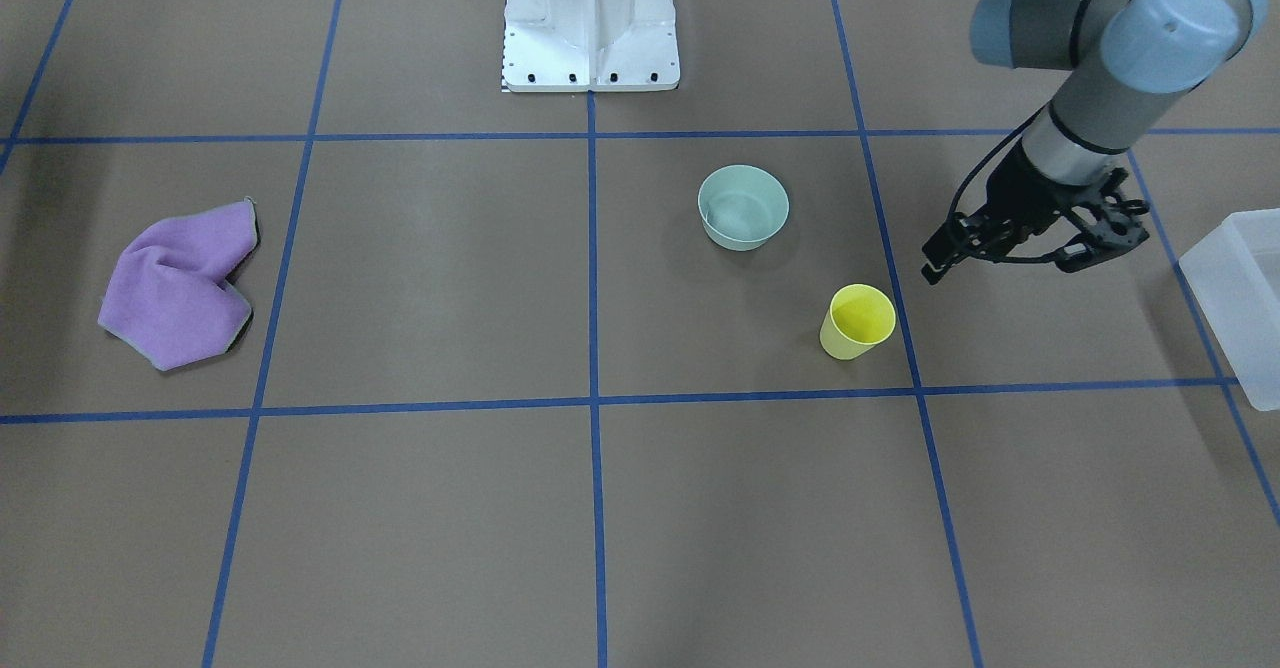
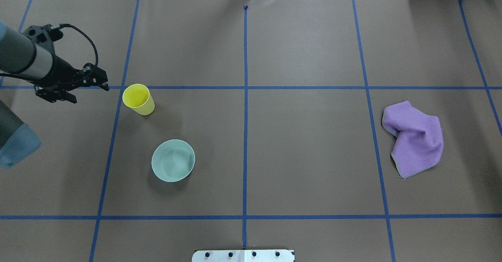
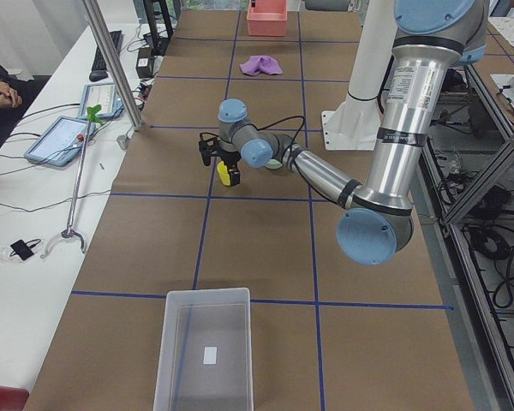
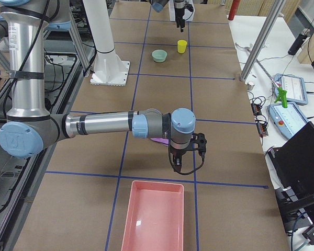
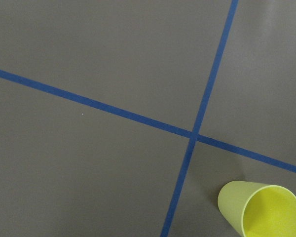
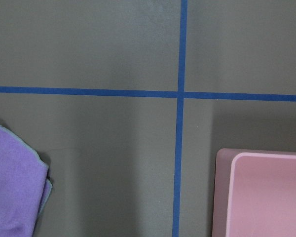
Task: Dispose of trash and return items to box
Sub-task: 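Reach the left gripper to the yellow cup and close on its rim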
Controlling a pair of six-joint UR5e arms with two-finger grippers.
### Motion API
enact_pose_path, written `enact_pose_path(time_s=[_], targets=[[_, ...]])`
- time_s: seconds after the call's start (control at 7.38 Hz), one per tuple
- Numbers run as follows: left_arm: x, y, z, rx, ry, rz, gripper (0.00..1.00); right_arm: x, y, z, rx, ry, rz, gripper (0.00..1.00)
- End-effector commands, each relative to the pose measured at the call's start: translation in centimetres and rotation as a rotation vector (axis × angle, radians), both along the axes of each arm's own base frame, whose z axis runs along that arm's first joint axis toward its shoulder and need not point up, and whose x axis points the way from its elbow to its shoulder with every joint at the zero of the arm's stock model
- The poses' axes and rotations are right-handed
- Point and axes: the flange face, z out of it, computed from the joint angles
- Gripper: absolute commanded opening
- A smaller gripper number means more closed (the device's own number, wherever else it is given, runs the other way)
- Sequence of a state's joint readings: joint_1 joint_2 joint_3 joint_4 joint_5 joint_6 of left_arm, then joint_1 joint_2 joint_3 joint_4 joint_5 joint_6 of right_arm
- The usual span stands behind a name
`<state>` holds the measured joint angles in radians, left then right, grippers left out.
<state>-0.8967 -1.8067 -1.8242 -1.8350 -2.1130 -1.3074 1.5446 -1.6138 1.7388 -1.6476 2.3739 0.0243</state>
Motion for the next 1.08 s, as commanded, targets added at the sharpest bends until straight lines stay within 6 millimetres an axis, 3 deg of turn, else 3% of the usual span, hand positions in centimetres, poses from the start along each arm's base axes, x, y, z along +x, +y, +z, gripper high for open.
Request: enact_pose_path(time_s=[0.0,0.14,0.54,0.68,0.81,0.95], targets=[[3.1,-1.6,-1.0,-0.011,-0.002,-0.011,0.97,-0.5,-0.2,-0.3,0.003,-0.01,-0.009,1.0],[3.1,-1.7,-0.9,-0.01,-0.002,-0.01,0.94,-0.7,-0.3,-0.3,0.004,-0.013,-0.012,1.0],[6.2,-1.3,0.8,0.0,-0.005,0.026,0.89,-2.0,-0.3,-0.5,0.004,-0.027,-0.038,1.0],[7.2,-1.1,1.7,-0.001,-0.008,0.039,0.82,-2.5,-0.4,-0.6,0.007,-0.032,-0.048,1.0],[7.3,-1.1,1.7,-0.003,-0.005,0.04,0.56,-2.6,-0.4,-0.6,0.005,-0.039,-0.05,1.0],[7.5,-1.0,1.7,-0.002,-0.007,0.045,0.48,-2.8,-0.4,-0.6,0.005,-0.039,-0.053,1.0]])
